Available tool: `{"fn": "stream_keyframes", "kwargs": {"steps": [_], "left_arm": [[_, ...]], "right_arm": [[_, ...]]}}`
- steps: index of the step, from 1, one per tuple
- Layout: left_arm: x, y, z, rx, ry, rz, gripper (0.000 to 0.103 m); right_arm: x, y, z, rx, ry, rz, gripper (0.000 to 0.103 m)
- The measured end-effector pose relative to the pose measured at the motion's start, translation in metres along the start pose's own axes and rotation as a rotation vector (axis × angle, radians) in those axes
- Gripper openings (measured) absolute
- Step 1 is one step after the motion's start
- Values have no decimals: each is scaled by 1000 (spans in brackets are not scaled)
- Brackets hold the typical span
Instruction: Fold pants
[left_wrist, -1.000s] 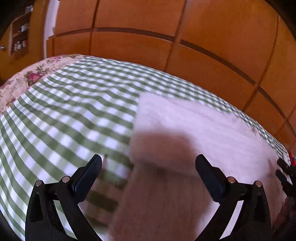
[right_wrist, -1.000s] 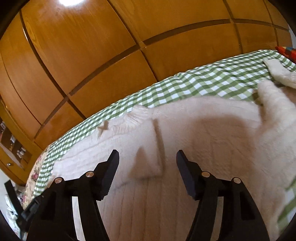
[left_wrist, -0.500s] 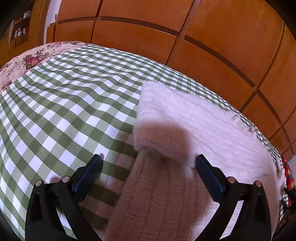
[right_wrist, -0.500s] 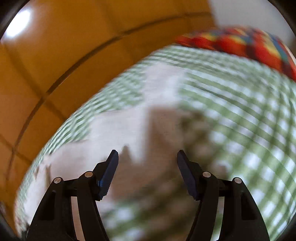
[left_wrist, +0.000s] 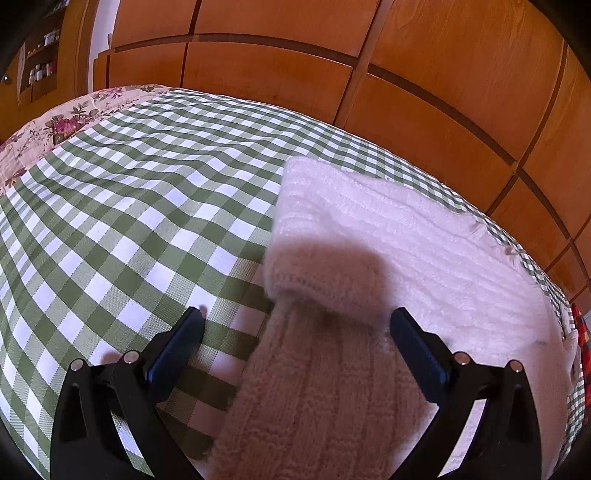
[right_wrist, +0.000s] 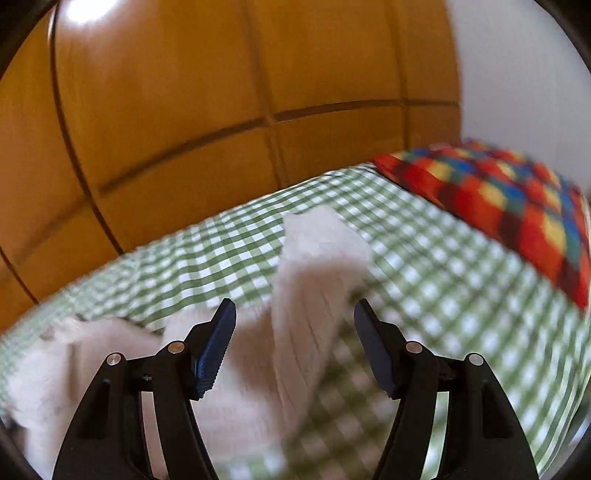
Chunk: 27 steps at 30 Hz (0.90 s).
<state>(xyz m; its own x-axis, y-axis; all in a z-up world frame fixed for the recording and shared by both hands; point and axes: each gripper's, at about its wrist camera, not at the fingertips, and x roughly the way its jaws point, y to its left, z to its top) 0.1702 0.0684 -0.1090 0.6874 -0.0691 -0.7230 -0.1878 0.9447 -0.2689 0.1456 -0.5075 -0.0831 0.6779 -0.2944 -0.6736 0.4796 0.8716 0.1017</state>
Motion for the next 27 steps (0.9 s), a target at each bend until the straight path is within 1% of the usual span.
{"fn": "stream_keyframes", "kwargs": {"steps": [2,5,7,9,11,13,14,15,16,17,19,21,23,26,27], "left_arm": [[0,1,-1,-2,-4,-5,101],[0,1,-1,-2,-10,-6,101],[0,1,-2,2,-15,-2,101],[1,0,-2,5,-18,2,101],[1,0,-2,8,-19,4,101],[2,0,-2,7,-21,5,101],[2,0,-2,8,-23,5,101],[2,0,-2,9,-24,6,101],[2,0,-2,9,-25,7,101],[2,0,-3,10,-26,6,101],[2,1,-3,11,-26,6,101],[2,1,-3,9,-26,4,101],[2,1,-3,9,-26,4,101],[2,1,-3,8,-27,3,101],[2,1,-3,7,-27,0,101]], "right_arm": [[32,20,17,-63,35,-30,63],[70,34,30,-99,72,-102,61],[92,35,35,-106,98,-137,60],[112,35,36,-107,126,-161,57],[132,32,37,-108,165,-199,57],[146,25,35,-101,198,-223,51],[149,22,35,-94,204,-231,50],[151,18,34,-80,204,-235,47],[152,13,35,-61,201,-235,40],[153,9,35,-49,200,-233,37],[152,4,37,-32,197,-222,19],[144,1,39,-23,182,-186,9],[133,0,42,-8,165,-162,8],[112,-3,46,54,148,-87,8],[100,-2,48,79,132,-46,8]]}}
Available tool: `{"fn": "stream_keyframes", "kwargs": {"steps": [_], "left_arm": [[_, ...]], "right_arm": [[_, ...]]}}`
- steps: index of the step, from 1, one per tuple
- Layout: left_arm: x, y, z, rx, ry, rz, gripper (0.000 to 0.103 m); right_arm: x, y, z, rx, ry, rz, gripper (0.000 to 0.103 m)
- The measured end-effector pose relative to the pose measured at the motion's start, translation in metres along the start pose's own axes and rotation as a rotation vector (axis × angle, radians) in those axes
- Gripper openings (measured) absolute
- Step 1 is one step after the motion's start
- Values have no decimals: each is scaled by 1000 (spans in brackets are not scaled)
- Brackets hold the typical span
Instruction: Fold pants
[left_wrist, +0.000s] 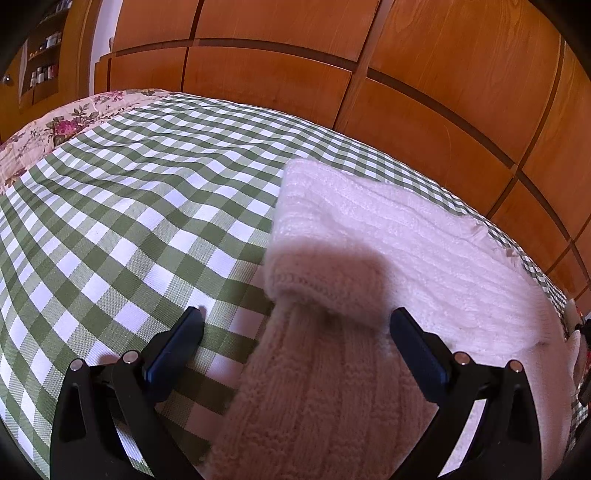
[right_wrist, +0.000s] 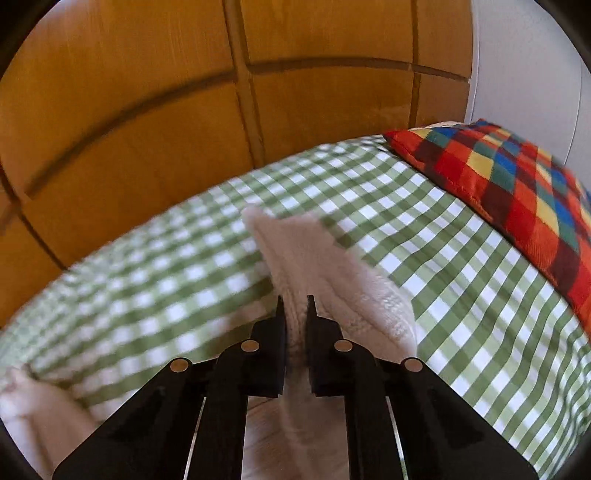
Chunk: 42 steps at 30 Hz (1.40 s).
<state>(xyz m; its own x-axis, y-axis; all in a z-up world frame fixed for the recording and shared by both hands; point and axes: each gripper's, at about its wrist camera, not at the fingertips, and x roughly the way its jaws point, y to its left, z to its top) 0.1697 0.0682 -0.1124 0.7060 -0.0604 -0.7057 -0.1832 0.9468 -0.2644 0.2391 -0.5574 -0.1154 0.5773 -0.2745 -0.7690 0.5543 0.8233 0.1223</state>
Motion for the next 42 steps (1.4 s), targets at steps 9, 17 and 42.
{"fn": "stream_keyframes", "kwargs": {"steps": [9,17,42], "left_arm": [[-1,3,1,-20,-4,-23,101],[-2,6,1,-35,-9,-43,101],[-2,12,2,-58,-8,-82,101]], "right_arm": [[-97,56,-19,-23,-97,265,8],[-150,149,-62,-104,-93,477,8],[-154,203,-233,-266,139,741,53]]}}
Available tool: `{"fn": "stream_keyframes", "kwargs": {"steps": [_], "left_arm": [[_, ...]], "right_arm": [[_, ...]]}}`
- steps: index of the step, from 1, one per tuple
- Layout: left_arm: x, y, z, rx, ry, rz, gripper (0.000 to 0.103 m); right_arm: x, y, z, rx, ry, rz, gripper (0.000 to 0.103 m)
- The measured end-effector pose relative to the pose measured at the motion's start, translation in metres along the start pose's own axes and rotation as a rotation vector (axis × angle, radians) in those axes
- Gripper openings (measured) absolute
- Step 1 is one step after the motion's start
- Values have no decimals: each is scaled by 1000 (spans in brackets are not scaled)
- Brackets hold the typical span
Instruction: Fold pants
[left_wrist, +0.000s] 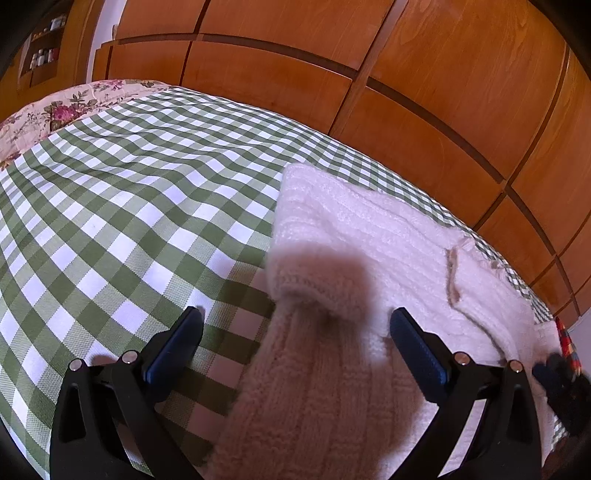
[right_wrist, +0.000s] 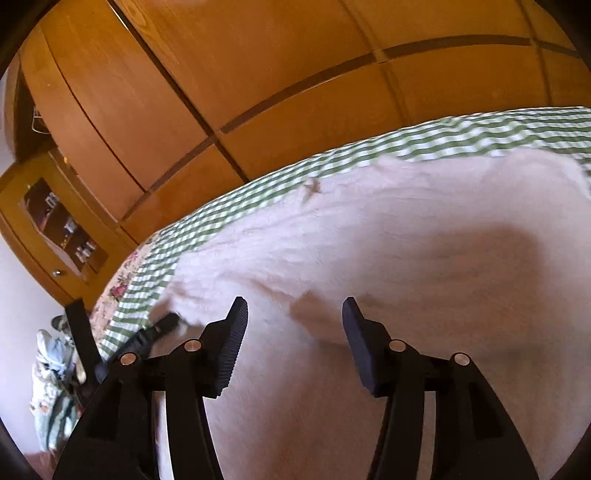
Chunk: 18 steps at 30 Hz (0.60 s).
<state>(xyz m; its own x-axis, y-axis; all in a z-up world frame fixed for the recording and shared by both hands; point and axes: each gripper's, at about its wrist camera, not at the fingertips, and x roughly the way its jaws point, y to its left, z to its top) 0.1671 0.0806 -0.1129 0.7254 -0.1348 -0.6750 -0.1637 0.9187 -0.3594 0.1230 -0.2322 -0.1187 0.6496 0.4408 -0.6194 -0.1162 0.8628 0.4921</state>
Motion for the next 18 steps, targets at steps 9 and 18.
{"fn": "stream_keyframes", "kwargs": {"steps": [9,18], "left_arm": [[-44,-33,23,-20,-48,-146,101],[13,-91,35,75,167,-235,92]], "right_arm": [[-58,-73,-25,158,-75,-141,53],[-81,-134,-7,433,-213,-86,53]]}}
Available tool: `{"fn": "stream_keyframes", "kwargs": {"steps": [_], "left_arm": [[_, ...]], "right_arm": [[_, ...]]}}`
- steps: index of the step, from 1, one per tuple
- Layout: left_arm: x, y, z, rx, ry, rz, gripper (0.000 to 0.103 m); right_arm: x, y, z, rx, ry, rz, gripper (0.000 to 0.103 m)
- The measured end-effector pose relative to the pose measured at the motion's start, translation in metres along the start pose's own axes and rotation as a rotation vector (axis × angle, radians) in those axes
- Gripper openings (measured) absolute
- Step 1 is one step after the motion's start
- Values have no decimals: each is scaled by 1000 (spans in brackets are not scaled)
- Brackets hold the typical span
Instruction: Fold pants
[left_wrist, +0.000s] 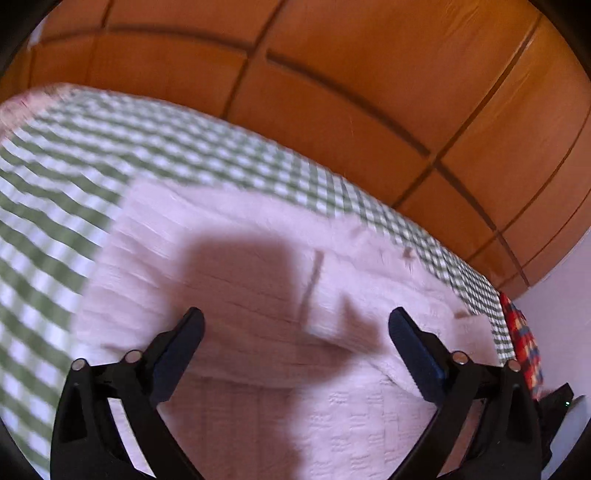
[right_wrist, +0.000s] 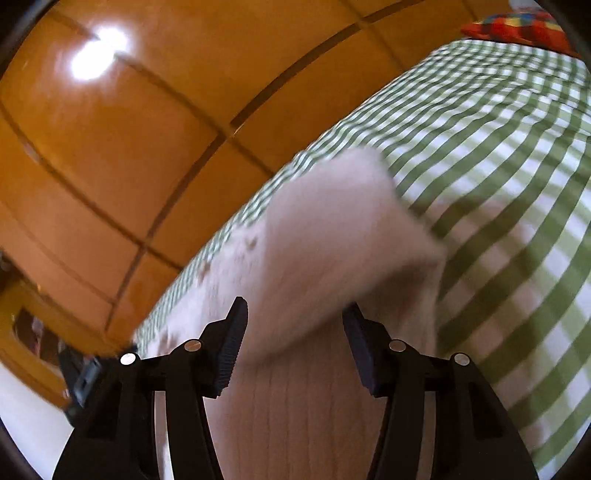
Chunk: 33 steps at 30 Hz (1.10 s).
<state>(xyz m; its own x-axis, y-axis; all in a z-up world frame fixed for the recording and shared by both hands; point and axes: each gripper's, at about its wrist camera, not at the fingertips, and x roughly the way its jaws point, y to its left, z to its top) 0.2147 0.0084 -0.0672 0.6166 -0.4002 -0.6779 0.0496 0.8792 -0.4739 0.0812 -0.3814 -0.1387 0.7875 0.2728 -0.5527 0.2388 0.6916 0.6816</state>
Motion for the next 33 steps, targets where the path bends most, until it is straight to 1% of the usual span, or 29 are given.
{"fn": "stream_keyframes", "kwargs": {"steps": [1,2,4,6,7,9,10,11,12,13,14,15,16,17,18,19,20,23,24,25,27,29,33], "left_arm": [[7,-2,1,1,20,4,83],[11,-3,2,4,35,5,76],[20,-7,5,14,57,16,69],[24,-9,5,16,73,-8,67],[27,-11,5,12,83,-19,62],[33,-15,5,19,102,-44,49],[37,-17,4,30,117,-49,31],[40,-19,4,41,131,-49,17],[39,-20,3,54,132,-50,13],[35,-21,4,71,116,-66,10],[33,-22,6,86,99,-69,9],[23,-22,8,108,69,-68,8],[13,-21,9,123,39,-80,8],[3,-19,9,128,10,-91,7],[-4,-15,9,130,-13,-91,7],[-10,-11,6,133,-31,-84,7],[-12,-7,5,133,-30,-79,7],[2,1,-10,174,23,11,7],[9,4,-16,177,34,23,7],[11,7,-20,169,26,16,9],[11,10,-21,153,13,-1,9],[10,12,-20,151,11,-10,12],[8,17,-25,142,2,-25,14]], "right_arm": [[2,-9,7,65,-13,17,53],[1,-14,9,103,-19,27,53],[4,-32,13,194,-29,34,53],[5,-36,12,212,-35,56,53],[3,-35,11,192,-43,57,53],[3,-30,9,153,-47,36,53],[5,-29,10,154,-46,35,53],[6,-29,10,164,-45,40,53],[7,-30,12,180,-45,50,53],[8,-32,16,204,-47,63,52],[7,-34,19,220,-48,62,52],[9,-34,23,232,-49,59,44],[12,-38,27,254,-46,49,32],[14,-40,31,268,-39,43,24],[13,-42,32,276,-38,38,8],[10,-42,34,267,-50,20,8],[7,-42,33,246,-63,-4,8],[8,-42,25,188,-74,-91,7],[9,-42,22,173,-81,-115,7],[8,-41,21,154,-96,-129,7],[7,-39,23,145,-110,-141,7],[4,-38,25,138,-133,-117,7],[5,-44,24,163,-107,-128,7]]}}
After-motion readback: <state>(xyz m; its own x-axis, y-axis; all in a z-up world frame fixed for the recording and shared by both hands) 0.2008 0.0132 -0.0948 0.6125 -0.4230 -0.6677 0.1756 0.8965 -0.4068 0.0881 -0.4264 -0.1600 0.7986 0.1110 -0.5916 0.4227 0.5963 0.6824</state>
